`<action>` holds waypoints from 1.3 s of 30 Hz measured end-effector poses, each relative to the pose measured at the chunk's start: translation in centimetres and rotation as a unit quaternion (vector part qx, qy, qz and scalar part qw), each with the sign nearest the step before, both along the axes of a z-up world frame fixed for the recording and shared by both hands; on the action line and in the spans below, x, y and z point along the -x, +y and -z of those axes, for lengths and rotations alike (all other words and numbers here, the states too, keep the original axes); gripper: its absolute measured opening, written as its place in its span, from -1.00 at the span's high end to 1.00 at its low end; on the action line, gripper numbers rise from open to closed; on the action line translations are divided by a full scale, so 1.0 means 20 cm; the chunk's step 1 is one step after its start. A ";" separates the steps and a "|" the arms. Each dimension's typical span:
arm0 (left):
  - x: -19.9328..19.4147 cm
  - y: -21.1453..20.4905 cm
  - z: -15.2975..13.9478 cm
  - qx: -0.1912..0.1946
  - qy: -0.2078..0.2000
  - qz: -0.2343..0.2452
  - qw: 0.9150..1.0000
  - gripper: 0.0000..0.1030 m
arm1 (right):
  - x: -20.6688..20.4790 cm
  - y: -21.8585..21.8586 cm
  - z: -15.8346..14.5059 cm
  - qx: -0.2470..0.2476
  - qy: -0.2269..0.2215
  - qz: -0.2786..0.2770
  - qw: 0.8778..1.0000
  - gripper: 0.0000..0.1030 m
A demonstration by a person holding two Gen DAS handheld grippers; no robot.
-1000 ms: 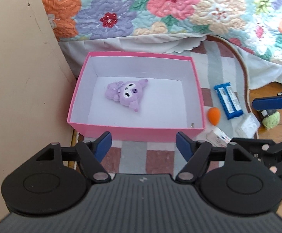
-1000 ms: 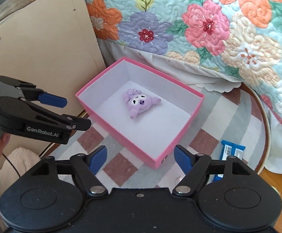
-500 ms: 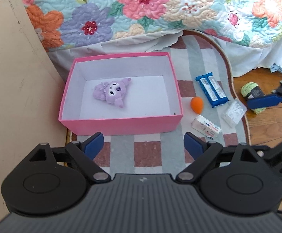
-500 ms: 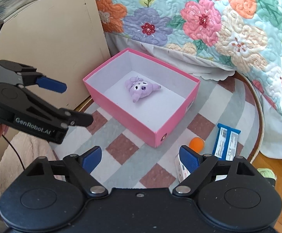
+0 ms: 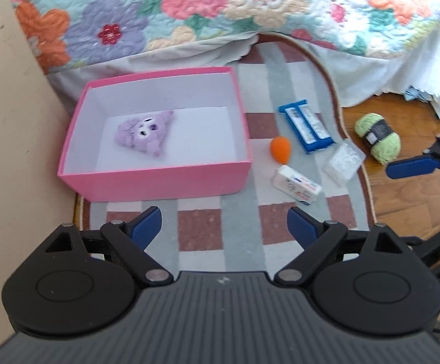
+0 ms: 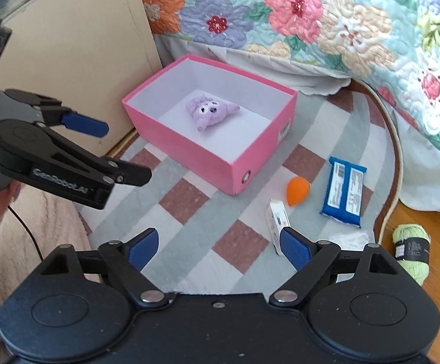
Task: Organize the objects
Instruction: 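Withdraw the left tool and move toward the white tube box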
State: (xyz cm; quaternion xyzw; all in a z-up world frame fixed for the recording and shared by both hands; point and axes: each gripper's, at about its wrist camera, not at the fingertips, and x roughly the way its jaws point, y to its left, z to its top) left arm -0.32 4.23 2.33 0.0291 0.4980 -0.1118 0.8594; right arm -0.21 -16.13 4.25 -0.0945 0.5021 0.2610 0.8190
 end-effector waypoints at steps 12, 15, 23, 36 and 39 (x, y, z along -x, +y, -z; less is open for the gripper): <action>-0.02 -0.14 0.15 0.034 0.057 0.028 0.997 -0.74 | 0.06 -0.27 0.15 -0.047 0.039 0.061 0.996 -0.75; -0.03 -0.18 0.21 0.036 0.067 0.030 0.997 -0.74 | 0.08 -0.32 0.19 -0.040 0.027 0.078 0.996 -0.75; -0.07 -0.26 0.32 0.063 0.059 0.032 0.996 -0.75 | 0.10 -0.37 0.25 -0.068 -0.031 0.088 0.993 -0.75; -0.19 -0.39 0.53 0.114 0.047 0.022 0.992 -0.64 | 0.08 -0.20 0.50 -0.046 -0.109 -0.015 0.993 -0.74; -0.23 -0.41 0.60 0.119 0.053 0.008 0.992 -0.64 | 0.01 -0.20 0.59 -0.044 -0.100 -0.004 0.994 -0.74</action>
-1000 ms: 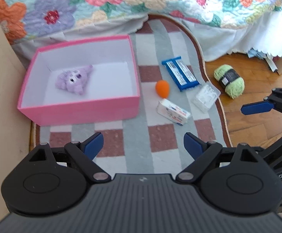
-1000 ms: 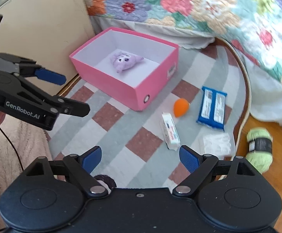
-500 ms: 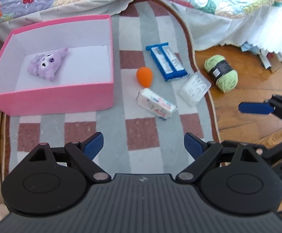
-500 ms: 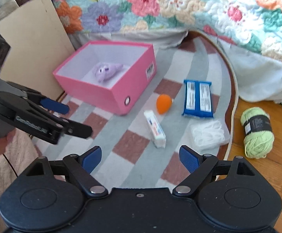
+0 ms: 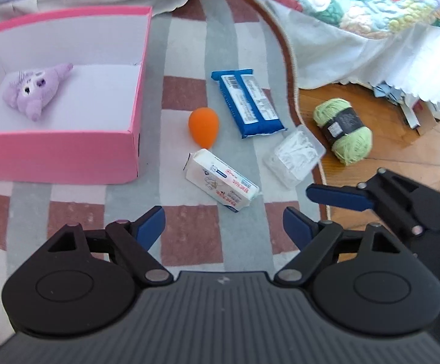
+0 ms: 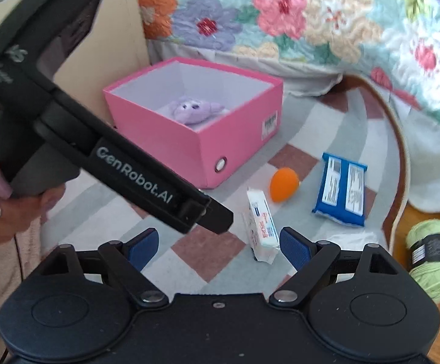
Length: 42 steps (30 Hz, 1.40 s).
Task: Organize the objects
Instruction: 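Withdraw the left tool and move toward the white tube box, then close the right tool on the white tube box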
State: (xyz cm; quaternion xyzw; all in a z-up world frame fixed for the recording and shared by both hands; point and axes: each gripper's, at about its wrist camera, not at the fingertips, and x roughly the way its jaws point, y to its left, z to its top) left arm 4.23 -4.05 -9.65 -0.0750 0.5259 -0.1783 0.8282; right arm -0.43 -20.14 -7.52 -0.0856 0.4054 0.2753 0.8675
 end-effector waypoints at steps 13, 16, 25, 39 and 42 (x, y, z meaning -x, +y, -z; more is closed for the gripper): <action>-0.11 -0.08 0.20 0.019 -0.019 -0.023 0.999 -0.48 | -0.19 -0.03 0.33 -0.005 0.017 0.025 1.000 -0.62; -0.14 -0.07 0.24 0.019 -0.014 -0.031 0.999 -0.34 | -0.21 -0.05 0.36 -0.025 0.015 0.032 0.999 -0.56; -0.15 -0.07 0.34 0.046 0.004 -0.064 0.997 -0.12 | -0.23 0.00 0.40 -0.004 0.014 0.047 0.999 0.07; -0.11 0.07 0.35 0.055 0.038 -0.072 0.995 -0.07 | -0.04 0.15 0.36 0.113 -0.087 -0.003 0.990 0.50; -0.10 0.09 0.34 0.068 0.044 -0.077 0.994 -0.08 | 0.01 0.20 0.37 0.151 -0.113 -0.033 0.982 0.53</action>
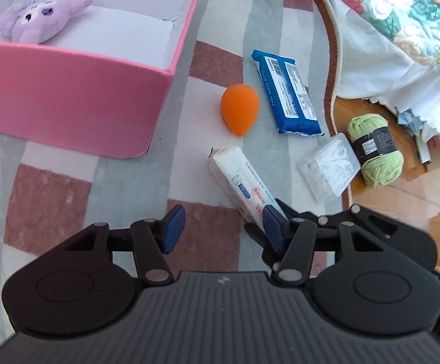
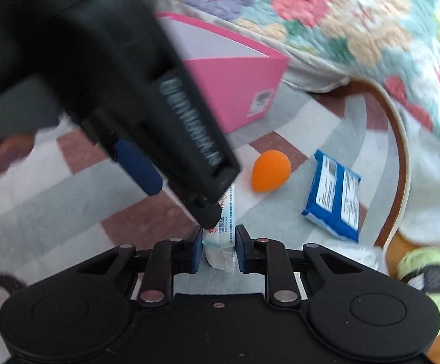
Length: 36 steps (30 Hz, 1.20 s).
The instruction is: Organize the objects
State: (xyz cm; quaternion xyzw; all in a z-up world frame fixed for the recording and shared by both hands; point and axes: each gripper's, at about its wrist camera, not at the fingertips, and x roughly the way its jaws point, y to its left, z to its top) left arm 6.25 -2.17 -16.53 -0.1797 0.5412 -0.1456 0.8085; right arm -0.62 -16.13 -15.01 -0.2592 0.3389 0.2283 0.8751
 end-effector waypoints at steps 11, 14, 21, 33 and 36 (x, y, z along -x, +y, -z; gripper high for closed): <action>0.03 0.06 -0.01 -0.007 0.008 -0.022 1.000 -0.17 | 0.17 0.04 0.01 0.051 -0.025 -0.088 0.995 0.52; 0.03 0.03 -0.01 -0.015 0.002 -0.007 1.000 -0.19 | 0.18 0.01 0.02 0.055 -0.021 -0.100 0.993 0.52; 0.02 0.04 0.03 -0.052 0.008 -0.015 0.999 -0.26 | 0.17 -0.05 0.02 0.034 0.042 -0.078 0.996 0.17; 0.03 0.03 0.05 -0.048 -0.008 -0.010 0.999 0.22 | 0.16 -0.15 0.06 -0.162 0.153 0.043 0.974 -0.05; 0.04 0.03 0.06 -0.019 0.012 -0.010 1.000 0.30 | 0.13 -0.19 0.06 -0.192 0.164 0.069 0.965 -0.03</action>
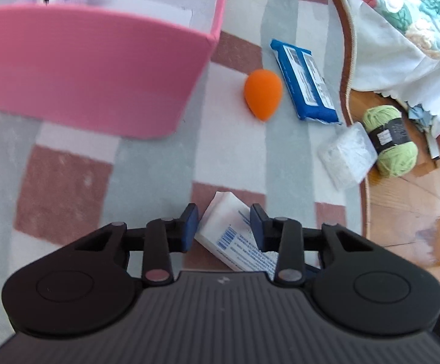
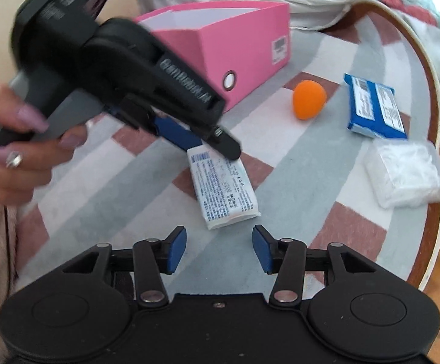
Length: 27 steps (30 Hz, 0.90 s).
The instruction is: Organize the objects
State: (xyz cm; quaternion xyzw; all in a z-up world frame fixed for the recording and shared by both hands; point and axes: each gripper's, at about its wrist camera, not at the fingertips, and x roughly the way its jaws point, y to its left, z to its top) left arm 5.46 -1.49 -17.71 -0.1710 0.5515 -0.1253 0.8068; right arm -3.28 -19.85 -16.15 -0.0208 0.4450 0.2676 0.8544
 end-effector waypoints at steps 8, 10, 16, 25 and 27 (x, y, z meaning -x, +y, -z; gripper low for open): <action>0.01 0.01 0.03 0.041 0.042 -0.011 0.998 0.32 | -0.01 -0.01 -0.01 0.024 -0.017 0.039 0.999 0.07; 0.01 0.04 0.05 0.066 0.061 -0.021 0.996 0.38 | 0.00 -0.02 -0.02 0.038 -0.022 0.059 0.997 0.08; 0.03 0.00 0.05 0.053 0.048 -0.011 0.997 0.40 | -0.02 -0.09 -0.02 0.035 -0.005 0.106 0.994 0.09; 0.04 -0.03 0.03 0.051 0.058 -0.007 0.997 0.40 | 0.00 -0.05 -0.02 0.020 -0.008 0.099 0.995 0.28; 0.04 -0.08 0.00 0.016 0.056 0.014 0.998 0.35 | 0.00 -0.04 -0.01 0.025 -0.010 0.093 0.995 0.22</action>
